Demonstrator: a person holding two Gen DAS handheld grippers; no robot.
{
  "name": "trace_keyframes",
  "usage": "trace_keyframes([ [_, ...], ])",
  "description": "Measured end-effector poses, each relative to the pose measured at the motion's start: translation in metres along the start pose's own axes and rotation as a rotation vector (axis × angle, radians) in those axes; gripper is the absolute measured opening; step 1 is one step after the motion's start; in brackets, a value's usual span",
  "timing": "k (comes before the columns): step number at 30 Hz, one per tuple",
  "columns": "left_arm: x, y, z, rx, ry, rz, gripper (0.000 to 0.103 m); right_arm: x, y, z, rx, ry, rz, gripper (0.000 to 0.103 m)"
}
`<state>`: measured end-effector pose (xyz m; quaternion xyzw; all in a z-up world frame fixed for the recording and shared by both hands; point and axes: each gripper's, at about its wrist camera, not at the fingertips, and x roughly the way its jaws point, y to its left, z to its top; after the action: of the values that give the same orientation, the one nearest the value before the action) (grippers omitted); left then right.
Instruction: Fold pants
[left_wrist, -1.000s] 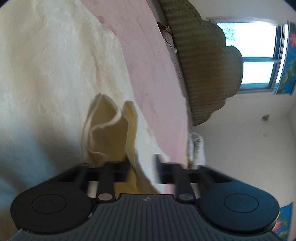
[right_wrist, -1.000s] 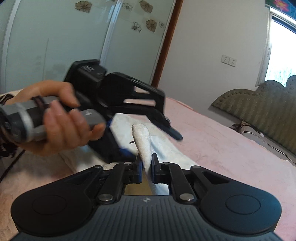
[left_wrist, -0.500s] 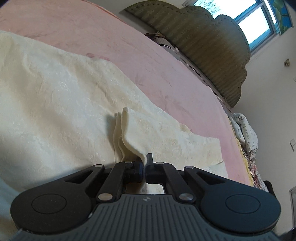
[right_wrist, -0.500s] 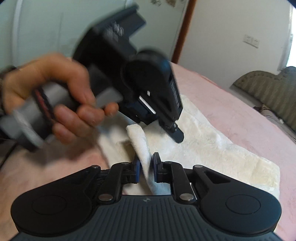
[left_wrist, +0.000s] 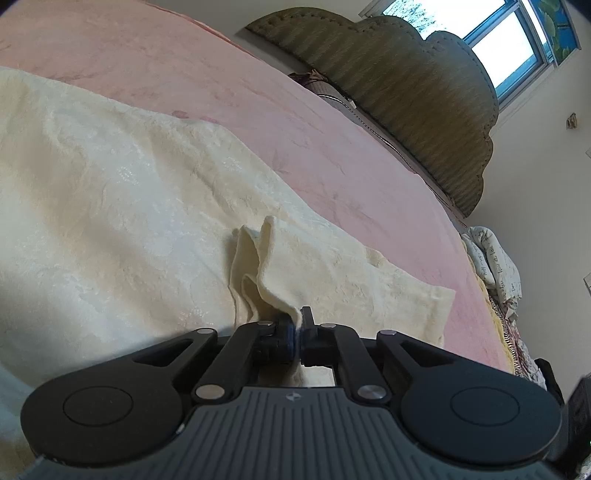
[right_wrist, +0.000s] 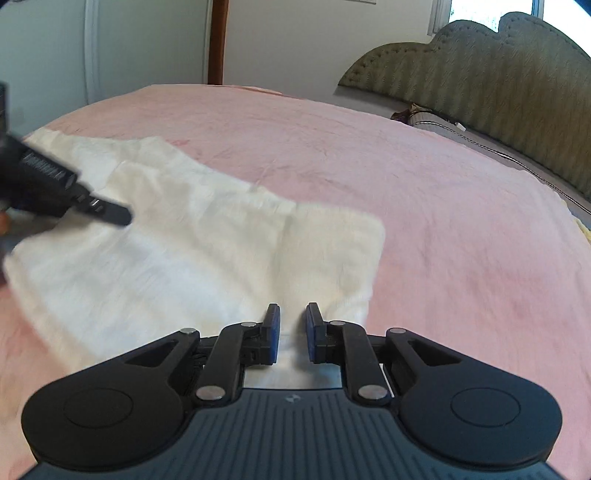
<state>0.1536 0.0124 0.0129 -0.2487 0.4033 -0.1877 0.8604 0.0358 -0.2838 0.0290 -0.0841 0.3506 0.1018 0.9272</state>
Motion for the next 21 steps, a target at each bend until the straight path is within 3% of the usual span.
trace_keyframes([
  [5, 0.000, -0.009, -0.003, 0.047, -0.015, 0.030, 0.011, -0.031, -0.011, -0.019, 0.055, 0.021, 0.040, 0.015],
  [10, -0.001, -0.013, -0.004, 0.057, -0.021, 0.049, 0.011, -0.051, -0.020, -0.012, 0.130, -0.086, 0.043, 0.017],
  [13, -0.001, -0.015, -0.005, 0.070, -0.024, 0.053, 0.012, -0.033, -0.014, -0.026, 0.092, 0.034, 0.057, 0.024],
  [18, -0.008, -0.014, 0.000, 0.024, -0.015, 0.052, 0.015, -0.053, -0.015, -0.038, 0.108, -0.002, 0.060, 0.025],
  [19, -0.013, -0.013, 0.002, 0.021, -0.029, 0.056, 0.019, -0.057, -0.015, -0.036, 0.117, -0.016, 0.043, 0.025],
  [21, -0.026, -0.014, 0.007, 0.018, -0.083, 0.091, 0.018, -0.065, -0.011, -0.029, 0.104, -0.060, 0.018, 0.025],
])
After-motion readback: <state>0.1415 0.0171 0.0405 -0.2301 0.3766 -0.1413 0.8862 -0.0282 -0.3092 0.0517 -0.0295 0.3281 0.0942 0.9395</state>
